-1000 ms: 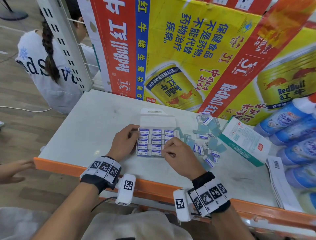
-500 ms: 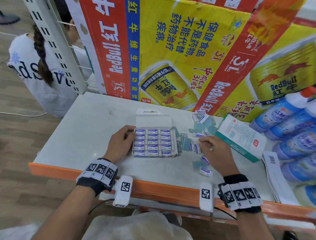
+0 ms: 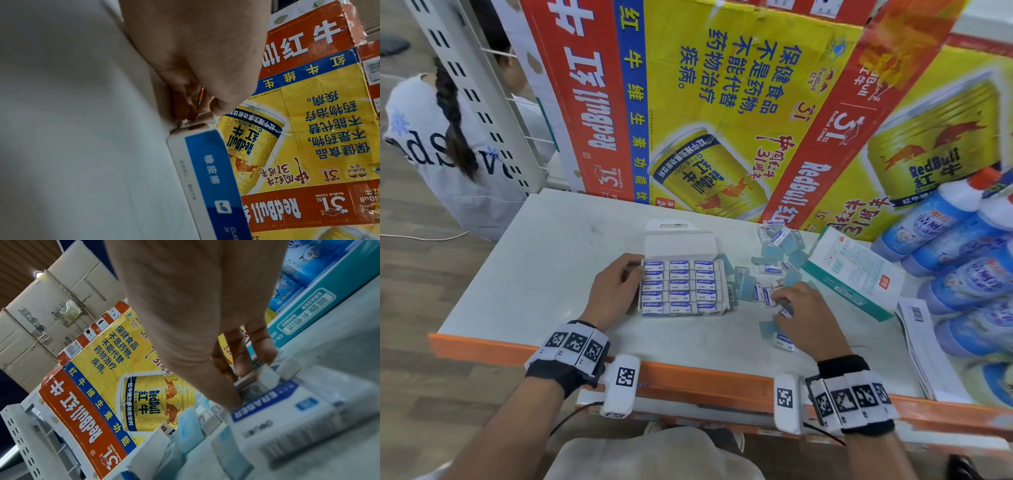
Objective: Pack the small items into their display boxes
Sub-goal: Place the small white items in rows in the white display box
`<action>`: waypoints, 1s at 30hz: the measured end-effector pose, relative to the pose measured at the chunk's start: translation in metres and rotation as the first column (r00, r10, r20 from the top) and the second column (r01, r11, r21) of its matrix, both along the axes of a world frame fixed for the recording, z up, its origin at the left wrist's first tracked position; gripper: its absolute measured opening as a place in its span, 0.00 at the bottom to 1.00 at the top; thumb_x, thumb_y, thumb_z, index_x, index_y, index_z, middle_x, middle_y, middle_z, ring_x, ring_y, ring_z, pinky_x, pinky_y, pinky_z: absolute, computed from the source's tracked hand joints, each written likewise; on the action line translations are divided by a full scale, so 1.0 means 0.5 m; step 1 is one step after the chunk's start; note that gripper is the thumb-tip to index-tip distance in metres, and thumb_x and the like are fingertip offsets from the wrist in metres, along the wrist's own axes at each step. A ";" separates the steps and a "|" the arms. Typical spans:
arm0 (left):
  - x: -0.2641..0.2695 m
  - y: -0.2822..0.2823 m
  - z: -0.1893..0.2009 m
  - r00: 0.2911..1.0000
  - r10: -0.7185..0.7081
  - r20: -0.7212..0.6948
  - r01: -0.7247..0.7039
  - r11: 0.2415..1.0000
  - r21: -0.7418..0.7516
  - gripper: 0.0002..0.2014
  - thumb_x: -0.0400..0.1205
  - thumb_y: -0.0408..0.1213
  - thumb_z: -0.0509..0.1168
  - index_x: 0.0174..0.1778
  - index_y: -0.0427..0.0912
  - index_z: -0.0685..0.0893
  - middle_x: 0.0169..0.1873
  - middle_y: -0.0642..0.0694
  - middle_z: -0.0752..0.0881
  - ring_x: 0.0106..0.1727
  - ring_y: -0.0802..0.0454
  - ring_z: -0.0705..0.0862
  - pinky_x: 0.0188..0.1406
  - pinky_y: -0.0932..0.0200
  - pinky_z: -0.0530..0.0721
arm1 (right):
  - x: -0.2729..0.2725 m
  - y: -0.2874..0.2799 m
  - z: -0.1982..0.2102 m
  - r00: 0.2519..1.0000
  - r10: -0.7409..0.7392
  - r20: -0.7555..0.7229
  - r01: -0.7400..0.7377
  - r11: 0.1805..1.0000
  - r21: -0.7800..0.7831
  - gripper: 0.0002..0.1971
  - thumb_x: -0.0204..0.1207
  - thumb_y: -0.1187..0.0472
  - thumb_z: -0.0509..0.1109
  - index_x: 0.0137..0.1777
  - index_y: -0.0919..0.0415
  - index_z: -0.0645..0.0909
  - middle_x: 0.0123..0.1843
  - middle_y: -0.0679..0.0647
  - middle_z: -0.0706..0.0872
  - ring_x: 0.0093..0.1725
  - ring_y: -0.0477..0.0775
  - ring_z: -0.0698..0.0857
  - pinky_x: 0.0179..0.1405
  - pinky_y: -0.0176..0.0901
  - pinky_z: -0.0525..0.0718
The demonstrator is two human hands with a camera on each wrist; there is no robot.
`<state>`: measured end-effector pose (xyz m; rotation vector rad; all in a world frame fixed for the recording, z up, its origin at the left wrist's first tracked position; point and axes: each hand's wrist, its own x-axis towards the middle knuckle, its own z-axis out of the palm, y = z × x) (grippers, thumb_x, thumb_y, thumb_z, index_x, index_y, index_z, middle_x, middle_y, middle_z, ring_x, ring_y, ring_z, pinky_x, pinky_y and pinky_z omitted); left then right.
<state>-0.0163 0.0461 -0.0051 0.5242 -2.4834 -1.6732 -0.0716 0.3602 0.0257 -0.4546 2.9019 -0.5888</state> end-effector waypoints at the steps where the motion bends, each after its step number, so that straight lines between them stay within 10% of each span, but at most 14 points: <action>1: 0.000 0.000 0.000 1.000 -0.002 0.001 0.002 1.000 -0.005 0.11 0.85 0.41 0.58 0.46 0.64 0.81 0.38 0.54 0.88 0.33 0.51 0.87 0.21 0.57 0.85 | 0.000 0.000 0.000 1.000 0.003 0.003 -0.003 1.000 0.009 0.15 0.70 0.69 0.71 0.56 0.59 0.83 0.50 0.54 0.80 0.53 0.53 0.77 0.49 0.36 0.72; 8: -0.001 -0.001 -0.002 1.000 0.000 0.015 0.000 1.000 -0.022 0.09 0.85 0.40 0.57 0.52 0.56 0.82 0.40 0.53 0.88 0.34 0.54 0.87 0.20 0.59 0.84 | 0.007 -0.018 0.035 1.000 0.003 -0.025 -0.011 0.946 -0.324 0.12 0.75 0.70 0.68 0.55 0.57 0.84 0.49 0.52 0.78 0.45 0.36 0.79 0.47 0.16 0.72; 14: -0.001 -0.001 -0.003 1.000 -0.002 0.012 0.002 1.000 -0.025 0.09 0.85 0.40 0.57 0.52 0.57 0.82 0.40 0.54 0.88 0.35 0.53 0.87 0.23 0.53 0.87 | 0.030 -0.068 0.063 0.997 0.078 -0.009 -0.071 0.848 -0.525 0.08 0.72 0.72 0.72 0.47 0.60 0.85 0.48 0.51 0.80 0.44 0.43 0.84 0.50 0.30 0.83; 23: -0.001 0.000 -0.005 1.000 0.011 -0.013 -0.011 1.000 -0.020 0.09 0.85 0.38 0.58 0.51 0.55 0.83 0.40 0.54 0.89 0.38 0.51 0.87 0.25 0.65 0.83 | 0.032 -0.128 0.045 0.967 0.238 -0.090 -0.253 0.857 -0.448 0.07 0.69 0.74 0.72 0.41 0.63 0.84 0.45 0.53 0.85 0.45 0.46 0.84 0.49 0.37 0.84; 30: 0.000 0.001 -0.003 1.000 0.019 0.002 -0.019 1.000 0.010 0.09 0.85 0.39 0.58 0.50 0.57 0.82 0.39 0.54 0.89 0.36 0.48 0.88 0.27 0.46 0.88 | 0.026 -0.132 0.033 0.962 0.265 -0.063 -0.270 0.896 -0.354 0.06 0.68 0.70 0.73 0.41 0.60 0.85 0.45 0.49 0.86 0.47 0.45 0.82 0.47 0.28 0.76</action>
